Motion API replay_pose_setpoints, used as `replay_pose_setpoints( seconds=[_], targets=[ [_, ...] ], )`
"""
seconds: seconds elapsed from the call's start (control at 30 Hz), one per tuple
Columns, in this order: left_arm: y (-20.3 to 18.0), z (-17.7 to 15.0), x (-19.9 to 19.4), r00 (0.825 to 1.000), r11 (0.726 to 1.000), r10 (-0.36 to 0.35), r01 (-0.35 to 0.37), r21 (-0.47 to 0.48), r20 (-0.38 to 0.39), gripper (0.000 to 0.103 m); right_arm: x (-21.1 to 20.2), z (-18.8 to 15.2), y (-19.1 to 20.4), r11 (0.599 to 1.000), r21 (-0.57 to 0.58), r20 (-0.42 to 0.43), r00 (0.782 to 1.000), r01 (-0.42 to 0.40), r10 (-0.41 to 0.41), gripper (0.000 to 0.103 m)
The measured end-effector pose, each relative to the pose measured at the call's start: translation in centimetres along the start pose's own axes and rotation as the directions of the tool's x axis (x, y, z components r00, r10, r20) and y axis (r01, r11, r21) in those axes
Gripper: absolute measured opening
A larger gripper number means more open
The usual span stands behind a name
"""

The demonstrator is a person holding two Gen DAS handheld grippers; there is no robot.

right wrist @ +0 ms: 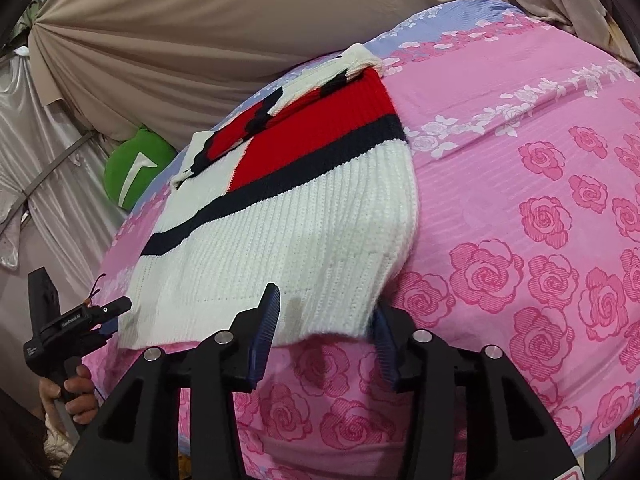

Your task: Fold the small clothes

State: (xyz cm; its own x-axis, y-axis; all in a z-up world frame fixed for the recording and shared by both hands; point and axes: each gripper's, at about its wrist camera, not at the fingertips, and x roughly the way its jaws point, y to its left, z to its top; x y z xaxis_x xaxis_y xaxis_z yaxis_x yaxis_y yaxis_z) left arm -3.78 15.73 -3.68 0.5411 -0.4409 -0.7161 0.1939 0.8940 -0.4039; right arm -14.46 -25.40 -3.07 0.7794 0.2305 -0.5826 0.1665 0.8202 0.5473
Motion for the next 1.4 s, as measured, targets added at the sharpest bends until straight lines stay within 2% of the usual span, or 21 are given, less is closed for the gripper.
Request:
replay_pose_setpoints(
  seconds=[0.03,0.07,0.23,0.33,0.43,0.7,0.77,0.83,0.9,0.93,1.0,1.03,1.13,1.17,1.2,1.23,1.27,1.3,1.33,1.37,1.4],
  targets=[
    [-0.2,0.0,0.2,1.000,1.000,-0.018,0.019,0.004,-0.017,0.019,0.1,0.2,-0.1,1.000,0.004,-0.003,1.000,-0.004,0.004,0.013],
    [-0.4,0.1,0.3,0.999,0.999,-0.039,0.039,0.004,-0.026,0.015,-0.1,0.4,-0.2,1.000,0.014,0.009,1.000,-0.015,0.015,0.013],
    [-1.8,0.1,-4.4,0.993,0.996,-0.060,0.053,0.071,0.099,0.012,-4.4,0.7,0.7,0.993,-0.046,0.163,0.980,-0.111,0.117,0.011],
    [-2.9,0.2,-8.2,0.976,0.989,-0.112,0.092,0.114,0.186,0.012,-7.9,0.7,1.5,0.975,-0.111,0.278,0.936,-0.191,0.215,0.011],
    [-4.1,-0.1,-12.5,0.942,0.977,-0.177,0.133,0.166,0.284,0.011,-12.0,0.7,2.5,0.949,-0.190,0.383,0.871,-0.253,0.309,0.010],
    [-5.8,-0.6,-20.4,0.819,0.946,-0.309,0.211,0.246,0.483,0.012,-20.3,1.7,4.9,0.877,-0.368,0.514,0.719,-0.309,0.468,0.010],
    [-6.1,0.0,-21.0,0.801,0.943,-0.317,0.209,0.260,0.508,0.012,-21.0,2.5,5.4,0.861,-0.393,0.524,0.692,-0.321,0.497,0.010],
    [-6.4,1.1,-20.8,0.797,0.947,-0.301,0.185,0.262,0.524,0.012,-20.8,3.8,5.8,0.853,-0.406,0.531,0.675,-0.328,0.512,0.010],
    [-6.6,3.1,-19.6,0.804,0.953,-0.281,0.169,0.253,0.524,0.012,-19.2,5.3,6.0,0.860,-0.394,0.532,0.683,-0.323,0.500,0.010],
    [-6.9,4.8,-18.4,0.816,0.956,-0.269,0.162,0.244,0.512,0.012,-17.7,6.7,5.9,0.871,-0.376,0.529,0.698,-0.317,0.483,0.010],
    [-7.1,7.7,-15.9,0.839,0.967,-0.229,0.138,0.214,0.494,0.013,-14.2,9.3,5.1,0.890,-0.311,0.491,0.745,-0.335,0.452,0.010],
    [-7.4,9.4,-14.1,0.860,0.973,-0.198,0.116,0.199,0.469,0.013,-11.5,11.3,4.2,0.902,-0.249,0.465,0.773,-0.353,0.431,0.011],
    [-7.5,14.5,-7.3,0.918,0.994,-0.058,0.016,0.108,0.393,0.017,-4.1,15.2,1.8,0.928,-0.099,0.378,0.849,-0.359,0.369,0.015],
    [-7.5,16.1,-4.4,0.931,0.995,0.025,-0.057,0.077,0.364,0.022,-2.2,16.1,1.4,0.941,-0.082,0.363,0.870,-0.328,0.335,0.017],
    [-7.1,17.4,-1.8,0.934,0.990,0.116,-0.135,0.033,0.339,0.031,-0.7,16.8,1.2,0.958,-0.070,0.371,0.884,-0.279,0.285,0.018],
    [-6.7,18.2,0.0,0.928,0.982,0.173,-0.188,0.013,0.330,0.032,0.3,17.5,0.8,0.973,-0.051,0.407,0.885,-0.226,0.227,0.019],
    [-6.2,18.9,1.6,0.916,0.972,0.221,-0.236,0.004,0.336,0.032,0.6,17.8,0.4,0.974,-0.027,0.433,0.875,-0.225,0.214,0.020],
    [-5.7,19.4,2.6,0.907,0.962,0.260,-0.271,-0.012,0.332,0.032,0.5,18.0,0.0,0.969,0.001,0.461,0.860,-0.248,0.219,0.028],
    [-5.2,19.6,2.8,0.904,0.958,0.276,-0.285,-0.023,0.327,0.032,0.0,18.0,-0.6,0.959,0.022,0.492,0.838,-0.283,0.237,0.041],
    [-4.7,19.6,2.5,0.910,0.964,0.258,-0.264,-0.025,0.326,0.035,-0.9,17.7,-1.1,0.950,0.022,0.522,0.814,-0.311,0.254,0.045],
    [-4.3,19.3,1.9,0.916,0.972,0.227,-0.233,-0.022,0.331,0.045,-1.7,17.6,-1.3,0.953,0.014,0.525,0.813,-0.303,0.250,0.048]
  ],
)
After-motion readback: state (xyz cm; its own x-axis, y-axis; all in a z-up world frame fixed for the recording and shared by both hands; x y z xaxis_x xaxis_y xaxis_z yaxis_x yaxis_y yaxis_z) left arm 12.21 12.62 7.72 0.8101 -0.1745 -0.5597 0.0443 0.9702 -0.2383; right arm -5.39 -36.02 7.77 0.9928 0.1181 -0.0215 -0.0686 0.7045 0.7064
